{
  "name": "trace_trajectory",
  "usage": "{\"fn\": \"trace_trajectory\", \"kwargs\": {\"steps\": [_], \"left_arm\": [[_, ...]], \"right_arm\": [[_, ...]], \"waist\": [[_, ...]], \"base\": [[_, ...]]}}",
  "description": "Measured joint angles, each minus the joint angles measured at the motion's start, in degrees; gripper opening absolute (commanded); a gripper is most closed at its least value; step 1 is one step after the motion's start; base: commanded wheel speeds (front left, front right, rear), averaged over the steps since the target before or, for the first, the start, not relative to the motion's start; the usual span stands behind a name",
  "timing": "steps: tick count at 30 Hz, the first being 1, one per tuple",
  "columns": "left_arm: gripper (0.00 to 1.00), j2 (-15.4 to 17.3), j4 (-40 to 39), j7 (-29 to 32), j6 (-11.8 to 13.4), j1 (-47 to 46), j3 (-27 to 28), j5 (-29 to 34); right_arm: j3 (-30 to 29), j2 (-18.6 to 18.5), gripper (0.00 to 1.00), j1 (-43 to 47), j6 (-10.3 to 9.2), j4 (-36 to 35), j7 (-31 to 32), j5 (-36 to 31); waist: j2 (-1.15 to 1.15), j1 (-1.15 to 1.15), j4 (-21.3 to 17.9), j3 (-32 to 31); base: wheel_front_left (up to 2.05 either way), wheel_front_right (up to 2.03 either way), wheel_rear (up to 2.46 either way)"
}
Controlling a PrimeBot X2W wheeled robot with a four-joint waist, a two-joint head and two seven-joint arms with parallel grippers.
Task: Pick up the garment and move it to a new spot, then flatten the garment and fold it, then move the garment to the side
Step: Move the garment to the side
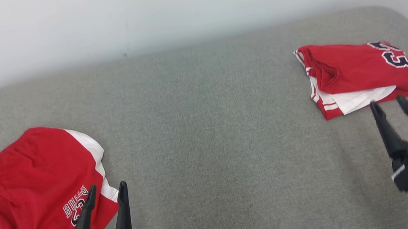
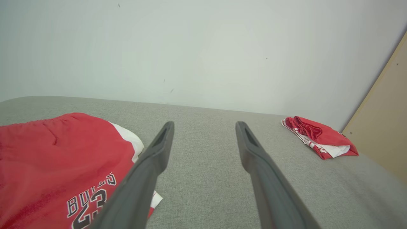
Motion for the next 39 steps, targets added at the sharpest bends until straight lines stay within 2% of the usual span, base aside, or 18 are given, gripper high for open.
{"fn": "trace_trajectory", "kwargs": {"steps": [7,16,22,39], "left_arm": [[1.0,-0.2,-1.0,0.0,0.5,2.5,0.9,0.0],[1.0,-0.4,-2.7,0.0,1.0,4.2,2.1,0.4],[1.0,-1.0,-3.6,0.0,1.0,4.6,2.1,0.9],[1.0,-1.5,-3.3,0.0,0.9,4.2,2.3,1.1]], "right_arm": [[-2.8,0.2,1.0,8.3,-3.07,-7.6,0.0,-0.4],[-6.4,0.5,1.0,15.2,-6.89,-16.2,0.0,-4.6],[-8.0,1.8,1.0,16.0,-7.9,-19.2,0.0,-7.2],[-10.8,2.6,1.0,17.0,-8.22,-22.7,-0.2,-10.8]], "waist": [[0.0,0.0,0.2,-3.1],[0.0,0.02,1.0,-3.7],[0.01,0.02,1.2,-2.8],[0.01,0.02,2.3,-1.7]], "base": [[0.0,0.0,0.0],[0.0,0.0,0.0],[0.0,0.0,0.0],[0.0,0.0,0.0]]}}
